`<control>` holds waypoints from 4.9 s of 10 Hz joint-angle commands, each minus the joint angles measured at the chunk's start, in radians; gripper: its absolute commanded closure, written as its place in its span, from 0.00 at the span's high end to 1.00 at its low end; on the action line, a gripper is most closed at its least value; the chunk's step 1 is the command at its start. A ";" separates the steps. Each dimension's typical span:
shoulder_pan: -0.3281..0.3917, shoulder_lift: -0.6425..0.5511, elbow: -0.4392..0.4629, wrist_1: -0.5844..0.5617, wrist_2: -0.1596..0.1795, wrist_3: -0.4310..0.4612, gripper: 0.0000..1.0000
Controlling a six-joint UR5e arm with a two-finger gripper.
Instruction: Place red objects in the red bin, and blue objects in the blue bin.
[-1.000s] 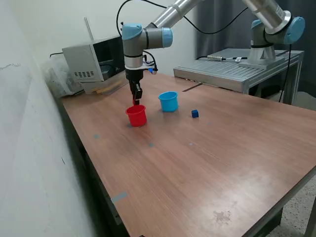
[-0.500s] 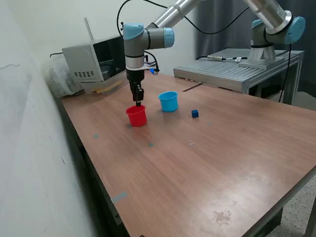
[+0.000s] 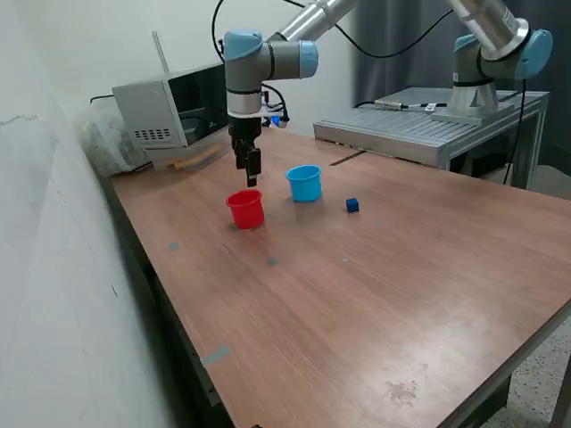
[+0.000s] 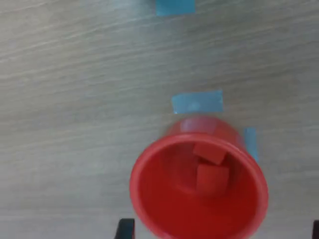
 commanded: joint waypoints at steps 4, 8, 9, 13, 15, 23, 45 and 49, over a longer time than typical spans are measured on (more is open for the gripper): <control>0.020 -0.329 0.454 -0.006 0.108 0.029 1.00; 0.079 -0.386 0.723 -0.075 0.109 0.230 1.00; 0.098 -0.386 0.742 -0.092 0.111 0.250 1.00; 0.191 -0.364 0.713 -0.161 0.112 0.371 1.00; 0.227 -0.361 0.664 -0.158 0.124 0.375 1.00; 0.150 -0.197 0.587 -0.159 0.125 0.278 1.00; 0.119 -0.151 0.551 -0.159 0.126 0.278 1.00; 0.115 -0.151 0.554 -0.161 0.126 0.278 1.00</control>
